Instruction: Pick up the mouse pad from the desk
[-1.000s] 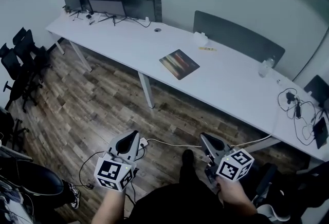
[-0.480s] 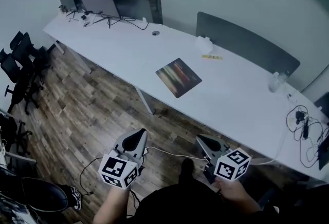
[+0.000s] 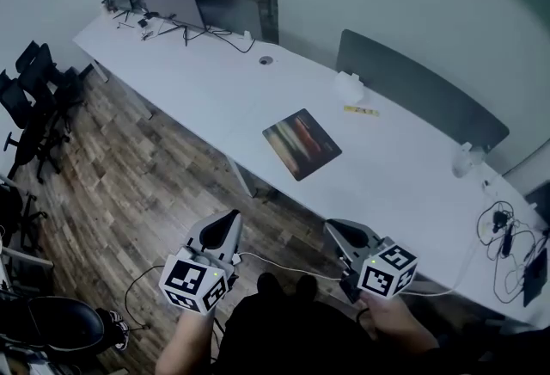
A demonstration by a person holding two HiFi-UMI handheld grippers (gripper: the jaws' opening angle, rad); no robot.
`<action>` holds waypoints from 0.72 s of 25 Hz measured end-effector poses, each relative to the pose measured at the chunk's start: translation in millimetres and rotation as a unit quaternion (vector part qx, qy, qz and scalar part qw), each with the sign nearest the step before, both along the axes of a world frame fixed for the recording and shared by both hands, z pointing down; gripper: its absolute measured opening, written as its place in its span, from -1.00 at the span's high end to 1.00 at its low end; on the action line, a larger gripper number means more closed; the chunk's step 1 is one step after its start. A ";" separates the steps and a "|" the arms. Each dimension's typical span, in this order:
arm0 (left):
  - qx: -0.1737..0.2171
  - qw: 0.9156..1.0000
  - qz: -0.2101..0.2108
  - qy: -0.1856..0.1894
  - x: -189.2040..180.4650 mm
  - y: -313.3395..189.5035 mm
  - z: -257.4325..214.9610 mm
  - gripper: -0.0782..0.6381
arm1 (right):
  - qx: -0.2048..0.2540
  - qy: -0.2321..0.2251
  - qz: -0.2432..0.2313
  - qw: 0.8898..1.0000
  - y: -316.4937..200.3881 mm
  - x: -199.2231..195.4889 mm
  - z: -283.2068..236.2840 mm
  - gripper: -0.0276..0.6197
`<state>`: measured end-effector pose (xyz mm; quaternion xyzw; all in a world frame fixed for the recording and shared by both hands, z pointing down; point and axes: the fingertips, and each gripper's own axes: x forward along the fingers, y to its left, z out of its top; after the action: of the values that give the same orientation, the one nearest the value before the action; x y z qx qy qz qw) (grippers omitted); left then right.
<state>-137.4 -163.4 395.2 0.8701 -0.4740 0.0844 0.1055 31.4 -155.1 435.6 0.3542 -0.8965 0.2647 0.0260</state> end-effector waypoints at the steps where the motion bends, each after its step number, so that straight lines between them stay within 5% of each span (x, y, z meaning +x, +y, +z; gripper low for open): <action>1: -0.003 1.000 0.002 -0.001 -6.0 -2.4 1.9 0.77 | -0.004 0.002 0.005 1.000 -1.9 -4.5 2.8 0.94; 11: -0.022 0.999 0.030 0.023 -58.6 -23.7 15.8 0.77 | 0.013 0.015 0.028 0.999 -15.9 -67.9 -5.5 0.94; 18: -0.025 0.998 0.055 0.023 -51.2 -48.9 25.9 0.77 | 0.003 0.028 0.071 0.997 -36.0 -48.5 1.3 0.94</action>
<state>-188.5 -212.3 421.1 0.8937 -0.4206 0.0821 0.1330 -17.1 -191.1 436.9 0.4243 -0.8688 0.2533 0.0315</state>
